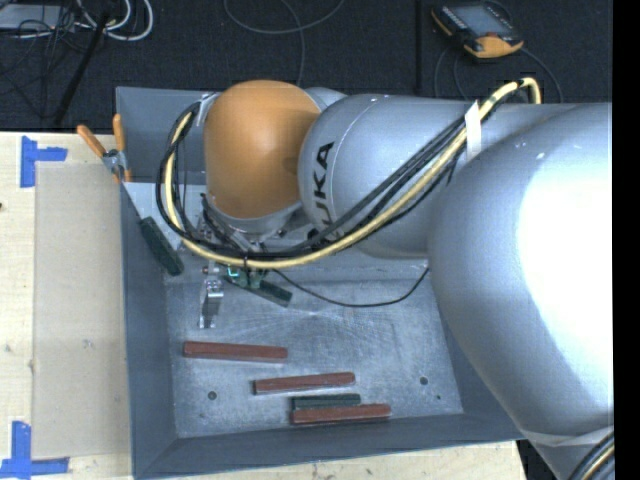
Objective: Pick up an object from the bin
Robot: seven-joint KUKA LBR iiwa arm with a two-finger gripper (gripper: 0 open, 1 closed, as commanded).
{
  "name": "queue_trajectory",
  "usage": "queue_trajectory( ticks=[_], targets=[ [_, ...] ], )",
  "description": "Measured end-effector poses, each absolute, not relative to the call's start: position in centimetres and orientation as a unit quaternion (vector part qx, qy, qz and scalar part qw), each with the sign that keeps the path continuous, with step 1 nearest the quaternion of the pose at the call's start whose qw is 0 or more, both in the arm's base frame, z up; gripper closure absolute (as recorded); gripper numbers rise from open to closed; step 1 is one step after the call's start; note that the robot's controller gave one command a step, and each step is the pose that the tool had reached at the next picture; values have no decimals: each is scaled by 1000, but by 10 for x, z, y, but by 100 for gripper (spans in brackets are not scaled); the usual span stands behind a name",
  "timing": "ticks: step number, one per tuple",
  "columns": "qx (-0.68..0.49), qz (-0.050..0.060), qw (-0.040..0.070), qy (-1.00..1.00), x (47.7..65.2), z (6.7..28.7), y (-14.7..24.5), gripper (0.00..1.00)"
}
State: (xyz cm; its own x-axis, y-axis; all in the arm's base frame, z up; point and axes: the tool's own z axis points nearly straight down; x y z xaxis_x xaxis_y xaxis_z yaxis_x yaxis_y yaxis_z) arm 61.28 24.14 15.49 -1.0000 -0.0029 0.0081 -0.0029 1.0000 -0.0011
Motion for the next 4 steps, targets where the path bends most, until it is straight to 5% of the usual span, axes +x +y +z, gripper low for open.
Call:
queue_trajectory(
  ticks=[1, 2, 3, 4],
  targets=[
    [0, 0, 0, -1000, 615, 160, 241, 0],
    [51, 0, 0, -999, 575, 142, 227, 0],
    [147, -1, -1, -989, 545, 77, 224, 100],
    [146, -1, -1, -989, 545, 77, 224, 100]
  ],
)
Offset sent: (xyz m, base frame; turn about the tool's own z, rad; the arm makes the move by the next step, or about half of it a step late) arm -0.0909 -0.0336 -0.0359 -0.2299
